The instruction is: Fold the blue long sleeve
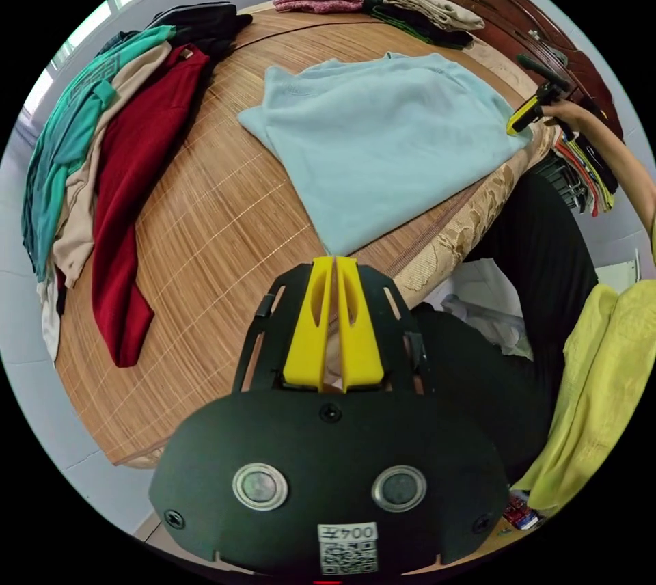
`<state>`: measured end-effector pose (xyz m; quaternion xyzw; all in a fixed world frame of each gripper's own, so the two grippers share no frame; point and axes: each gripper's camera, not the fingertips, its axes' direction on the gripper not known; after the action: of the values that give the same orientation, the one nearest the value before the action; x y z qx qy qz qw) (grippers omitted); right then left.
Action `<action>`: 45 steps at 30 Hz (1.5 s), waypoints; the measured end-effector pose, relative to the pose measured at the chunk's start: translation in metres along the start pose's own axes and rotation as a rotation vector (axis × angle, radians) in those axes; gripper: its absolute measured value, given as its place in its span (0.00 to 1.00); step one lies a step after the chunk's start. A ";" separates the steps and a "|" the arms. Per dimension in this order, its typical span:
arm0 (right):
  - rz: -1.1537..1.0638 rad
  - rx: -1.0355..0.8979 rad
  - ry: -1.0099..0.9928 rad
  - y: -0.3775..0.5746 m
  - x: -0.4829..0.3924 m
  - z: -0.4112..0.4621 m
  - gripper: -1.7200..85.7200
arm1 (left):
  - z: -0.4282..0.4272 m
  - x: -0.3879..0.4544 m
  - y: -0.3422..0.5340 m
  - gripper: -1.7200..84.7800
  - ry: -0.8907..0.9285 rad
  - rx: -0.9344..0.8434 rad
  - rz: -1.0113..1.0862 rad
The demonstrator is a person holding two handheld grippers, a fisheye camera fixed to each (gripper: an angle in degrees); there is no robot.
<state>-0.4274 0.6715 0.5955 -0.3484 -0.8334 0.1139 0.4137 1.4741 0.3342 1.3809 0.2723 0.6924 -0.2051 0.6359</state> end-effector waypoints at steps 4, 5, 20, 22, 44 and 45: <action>-0.024 0.013 -0.003 0.014 0.006 -0.007 0.12 | -0.024 -0.015 0.015 0.03 -0.040 0.036 -0.052; -0.027 0.015 -0.004 0.016 0.007 -0.008 0.12 | -0.032 -0.021 0.020 0.03 -0.045 0.059 -0.084; -0.111 0.330 -0.038 0.154 0.071 -0.063 0.15 | 0.036 0.054 -0.079 0.03 -0.062 -0.074 0.088; -0.107 0.401 -0.086 0.184 0.092 -0.060 0.14 | 0.040 0.050 -0.080 0.03 -0.046 -0.080 0.073; -0.089 0.415 -0.063 0.171 0.079 -0.136 0.09 | 0.037 0.024 -0.080 0.08 -0.001 -0.091 0.037; -0.121 0.435 -0.107 0.163 0.072 -0.148 0.09 | 0.029 0.020 -0.081 0.08 -0.021 -0.076 0.037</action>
<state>-0.2644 0.8242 0.6548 -0.1940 -0.8292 0.2842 0.4405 1.4440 0.2564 1.3532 0.2587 0.6879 -0.1695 0.6567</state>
